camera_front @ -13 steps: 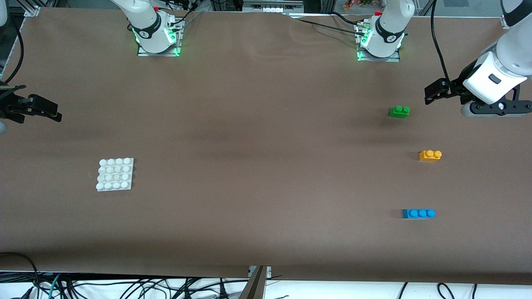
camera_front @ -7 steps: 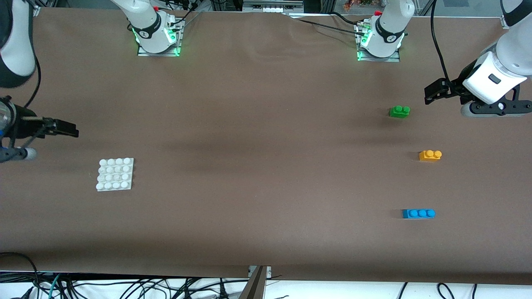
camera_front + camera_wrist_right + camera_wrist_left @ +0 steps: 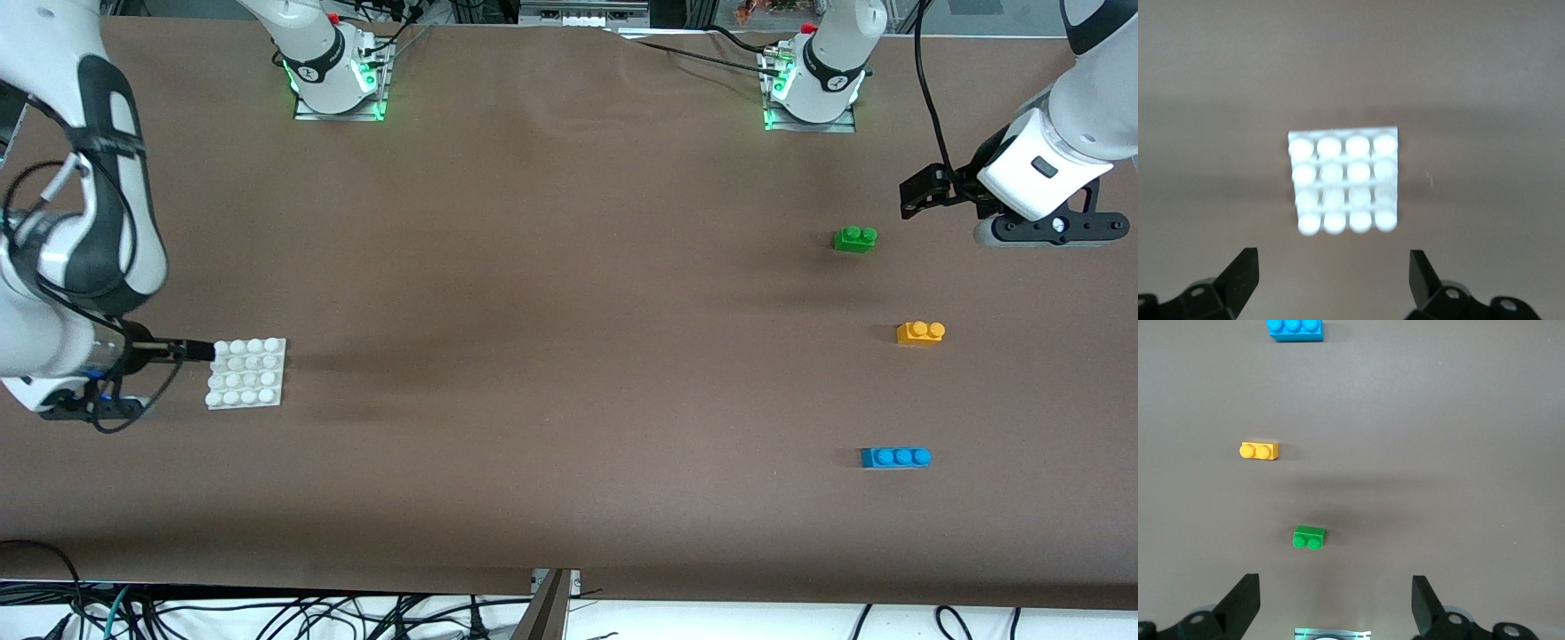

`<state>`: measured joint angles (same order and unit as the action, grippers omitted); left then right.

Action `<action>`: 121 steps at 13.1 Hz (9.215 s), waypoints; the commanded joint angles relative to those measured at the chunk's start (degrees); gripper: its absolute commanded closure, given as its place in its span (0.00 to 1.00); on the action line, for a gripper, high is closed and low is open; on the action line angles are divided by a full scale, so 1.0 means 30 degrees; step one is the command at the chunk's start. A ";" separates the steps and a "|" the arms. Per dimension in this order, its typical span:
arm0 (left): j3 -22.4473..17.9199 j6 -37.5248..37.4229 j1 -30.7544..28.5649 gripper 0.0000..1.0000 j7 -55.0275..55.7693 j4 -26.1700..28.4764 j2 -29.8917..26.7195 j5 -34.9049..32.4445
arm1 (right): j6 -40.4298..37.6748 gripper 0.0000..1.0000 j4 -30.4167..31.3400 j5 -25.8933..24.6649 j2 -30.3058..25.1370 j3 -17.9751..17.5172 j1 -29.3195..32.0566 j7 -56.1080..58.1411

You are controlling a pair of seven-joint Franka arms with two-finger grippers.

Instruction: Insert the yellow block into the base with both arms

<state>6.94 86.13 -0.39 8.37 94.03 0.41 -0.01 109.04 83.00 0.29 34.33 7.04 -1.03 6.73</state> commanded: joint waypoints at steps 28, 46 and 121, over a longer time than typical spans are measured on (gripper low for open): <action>-0.0115 -0.0497 -0.0076 0.00 -0.0153 -0.0230 -0.0136 0.0356 | 0.5577 0.00 0.3682 -0.0215 0.1915 0.0497 0.0022 0.0833; -0.0115 -0.0526 -0.0076 0.00 -0.0182 -0.0230 -0.0136 0.0356 | 0.7627 0.00 0.4503 0.0107 0.2530 0.0350 -0.0095 0.0718; -0.0232 -0.0555 -0.0193 0.00 -0.0182 -0.0230 -0.0107 0.0356 | 0.5026 0.00 -0.3583 0.0986 0.3298 -0.0471 -1.2525 -1.3587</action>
<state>6.24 85.46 -0.64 8.39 94.03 0.41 -0.01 128.19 71.54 2.46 48.06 6.13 -42.87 -39.03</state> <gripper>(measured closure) 0.000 0.000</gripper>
